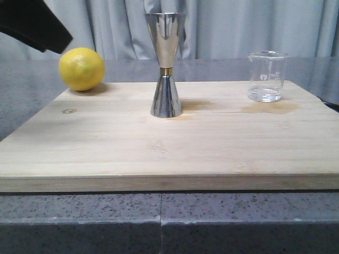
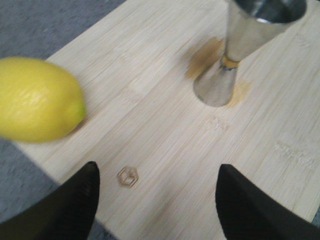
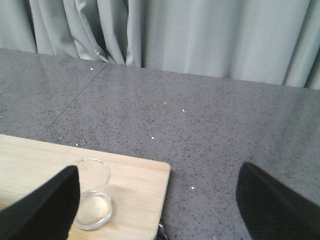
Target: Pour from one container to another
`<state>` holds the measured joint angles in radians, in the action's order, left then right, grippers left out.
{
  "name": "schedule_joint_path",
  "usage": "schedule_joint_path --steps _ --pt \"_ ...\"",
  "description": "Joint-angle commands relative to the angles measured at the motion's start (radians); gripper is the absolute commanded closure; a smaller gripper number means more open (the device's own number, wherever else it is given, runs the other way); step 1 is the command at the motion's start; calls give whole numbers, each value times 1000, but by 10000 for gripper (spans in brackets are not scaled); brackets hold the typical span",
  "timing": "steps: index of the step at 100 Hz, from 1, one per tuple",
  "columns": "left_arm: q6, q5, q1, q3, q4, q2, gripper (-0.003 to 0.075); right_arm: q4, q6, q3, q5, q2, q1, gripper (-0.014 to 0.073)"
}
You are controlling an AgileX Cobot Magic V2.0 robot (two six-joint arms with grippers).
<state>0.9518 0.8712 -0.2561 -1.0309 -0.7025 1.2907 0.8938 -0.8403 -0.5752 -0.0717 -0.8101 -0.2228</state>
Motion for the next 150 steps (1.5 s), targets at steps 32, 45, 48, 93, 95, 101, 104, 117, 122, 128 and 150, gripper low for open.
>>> schedule_joint_path --steps 32,45,48,93,95,101,104,117,122,128,150 --pt "-663 19 104 -27 488 -244 260 -72 2 -34 -34 9 -3 21" --pt "-745 26 147 -27 537 -298 260 -75 2 -34 -34 9 -3 21" --pt "-771 26 157 -25 541 -311 260 -80 2 -34 -34 9 -3 21" --pt "-815 29 210 -21 548 -368 260 -94 2 -34 -36 9 -3 21" --pt "-815 29 210 -21 548 -368 260 -94 2 -34 -36 9 -3 21" --pt "-815 29 210 -21 548 -368 260 -94 2 -34 -36 9 -3 21" --pt "-815 29 210 -21 548 -368 260 -94 2 -34 -36 9 -3 21" --pt "-815 29 210 -21 548 -368 260 -75 13 -34 -36 9 -3 21" --pt "-815 29 210 -21 548 -368 260 -67 21 -34 -36 9 -3 21" --pt "-815 29 210 -21 548 -368 260 -52 24 -34 -36 9 -3 21" --pt "-815 29 210 -21 548 -368 260 -296 348 -36 -28 12 -3 21"
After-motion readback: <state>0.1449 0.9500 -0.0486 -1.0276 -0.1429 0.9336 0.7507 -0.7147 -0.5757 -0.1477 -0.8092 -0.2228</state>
